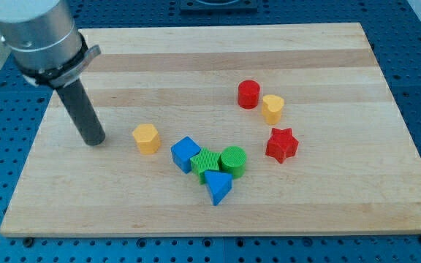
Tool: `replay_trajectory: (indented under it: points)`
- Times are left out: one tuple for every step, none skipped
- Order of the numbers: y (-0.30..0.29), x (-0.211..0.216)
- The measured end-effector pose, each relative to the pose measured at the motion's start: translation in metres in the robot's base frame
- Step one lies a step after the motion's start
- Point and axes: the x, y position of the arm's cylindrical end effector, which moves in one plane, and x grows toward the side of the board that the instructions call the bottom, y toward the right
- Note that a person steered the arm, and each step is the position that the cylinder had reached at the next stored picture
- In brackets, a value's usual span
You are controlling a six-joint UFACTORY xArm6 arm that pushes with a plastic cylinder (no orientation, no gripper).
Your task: Slide the hexagon above the cube
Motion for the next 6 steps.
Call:
replay_trajectory:
  points:
    - [0.001, 0.017]
    - [0.02, 0.018]
    - [0.053, 0.018]
    - [0.072, 0.016]
    - [0.073, 0.002]
    - [0.077, -0.004]
